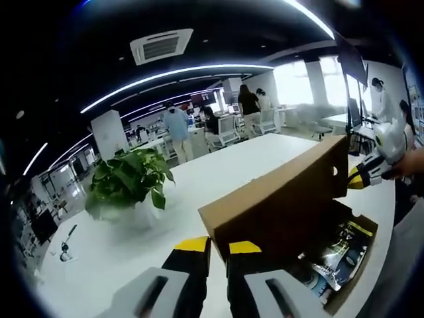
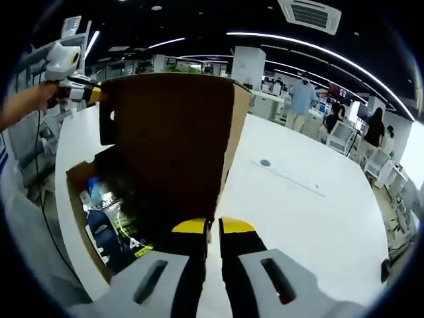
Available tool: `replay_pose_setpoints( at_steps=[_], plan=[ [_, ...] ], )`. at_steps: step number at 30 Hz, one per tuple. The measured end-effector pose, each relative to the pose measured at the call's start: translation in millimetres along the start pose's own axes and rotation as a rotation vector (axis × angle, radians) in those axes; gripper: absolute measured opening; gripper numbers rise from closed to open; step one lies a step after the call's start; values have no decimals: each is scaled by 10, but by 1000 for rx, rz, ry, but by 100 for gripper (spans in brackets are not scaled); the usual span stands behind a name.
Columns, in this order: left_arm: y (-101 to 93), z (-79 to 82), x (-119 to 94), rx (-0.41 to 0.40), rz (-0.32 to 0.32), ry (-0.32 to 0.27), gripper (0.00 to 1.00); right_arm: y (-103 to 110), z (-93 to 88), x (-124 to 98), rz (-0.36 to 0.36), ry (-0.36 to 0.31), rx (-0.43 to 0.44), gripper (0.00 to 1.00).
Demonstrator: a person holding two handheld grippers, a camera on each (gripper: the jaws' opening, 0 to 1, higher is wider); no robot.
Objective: Operate the shoe box by opening the lid, removing the specified soft item, and placing it in the target area until the item is outside and the box remains undamaged.
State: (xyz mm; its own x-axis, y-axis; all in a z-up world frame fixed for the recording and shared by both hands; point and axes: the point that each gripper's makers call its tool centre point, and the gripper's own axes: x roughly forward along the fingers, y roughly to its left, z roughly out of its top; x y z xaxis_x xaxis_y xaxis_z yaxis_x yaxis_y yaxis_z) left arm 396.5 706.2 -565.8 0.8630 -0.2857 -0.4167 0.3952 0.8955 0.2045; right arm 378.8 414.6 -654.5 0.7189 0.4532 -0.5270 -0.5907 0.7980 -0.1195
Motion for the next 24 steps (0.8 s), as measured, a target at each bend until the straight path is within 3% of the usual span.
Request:
replay_pose_setpoints(
  at_steps=[19, 24],
  plan=[
    [115, 6, 226, -36, 43, 22, 9, -41, 4, 177, -4, -1, -59, 2],
    [148, -74, 234, -61, 69, 35, 13, -50, 15, 191, -3, 3, -65, 2]
  ],
)
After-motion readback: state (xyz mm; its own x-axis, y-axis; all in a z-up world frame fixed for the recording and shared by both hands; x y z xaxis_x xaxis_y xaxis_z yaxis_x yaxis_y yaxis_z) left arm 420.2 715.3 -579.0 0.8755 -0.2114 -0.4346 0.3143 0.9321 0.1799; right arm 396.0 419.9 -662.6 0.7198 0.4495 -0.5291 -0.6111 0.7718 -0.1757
